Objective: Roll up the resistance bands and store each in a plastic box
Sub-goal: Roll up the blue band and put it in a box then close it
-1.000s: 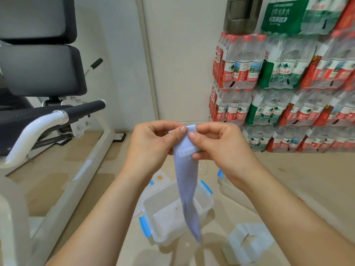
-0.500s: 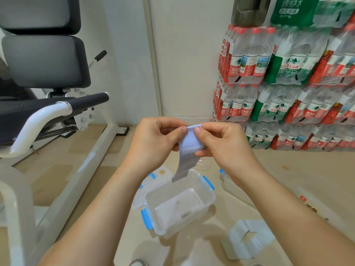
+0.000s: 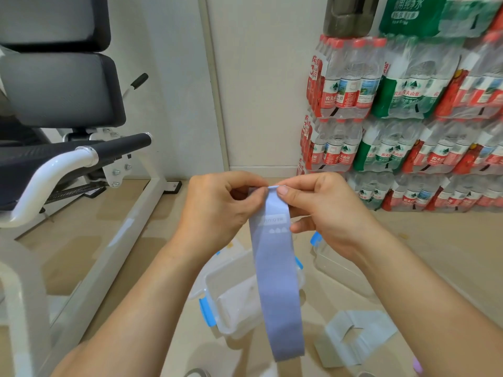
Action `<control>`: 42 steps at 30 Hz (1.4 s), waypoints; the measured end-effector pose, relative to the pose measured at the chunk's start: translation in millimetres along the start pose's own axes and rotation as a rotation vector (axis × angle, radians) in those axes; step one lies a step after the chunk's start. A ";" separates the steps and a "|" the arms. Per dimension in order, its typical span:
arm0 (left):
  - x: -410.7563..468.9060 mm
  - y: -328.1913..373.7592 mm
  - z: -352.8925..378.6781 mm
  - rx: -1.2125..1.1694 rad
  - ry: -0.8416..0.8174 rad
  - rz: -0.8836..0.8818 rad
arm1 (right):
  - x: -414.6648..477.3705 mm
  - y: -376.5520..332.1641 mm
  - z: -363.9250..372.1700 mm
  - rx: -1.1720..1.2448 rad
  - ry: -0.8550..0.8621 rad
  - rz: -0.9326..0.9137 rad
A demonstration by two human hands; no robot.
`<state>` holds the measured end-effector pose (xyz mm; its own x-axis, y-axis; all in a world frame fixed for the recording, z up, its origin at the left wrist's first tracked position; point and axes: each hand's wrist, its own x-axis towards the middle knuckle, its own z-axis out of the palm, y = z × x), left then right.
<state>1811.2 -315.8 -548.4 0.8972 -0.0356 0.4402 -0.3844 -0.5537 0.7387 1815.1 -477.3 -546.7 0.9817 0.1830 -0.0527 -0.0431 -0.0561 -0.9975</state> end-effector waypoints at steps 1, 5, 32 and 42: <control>0.1 0.2 0.0 0.000 -0.010 -0.008 | -0.4 0.2 0.3 -0.030 0.016 -0.012; 3.0 0.9 0.2 -0.118 -0.039 -0.082 | -0.5 1.5 2.7 0.015 0.060 -0.051; 4.4 7.5 -9.5 -0.801 -0.177 -0.372 | -7.0 -10.3 -5.4 -0.006 0.069 -0.265; 6.1 2.7 -7.2 -0.556 -0.168 -0.381 | -2.7 -5.7 -6.3 -0.109 0.045 -0.317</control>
<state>1814.1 -311.5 -540.0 0.9960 -0.0764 0.0467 -0.0503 -0.0459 0.9977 1813.9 -483.6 -540.6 0.9504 0.1642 0.2643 0.2836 -0.1082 -0.9528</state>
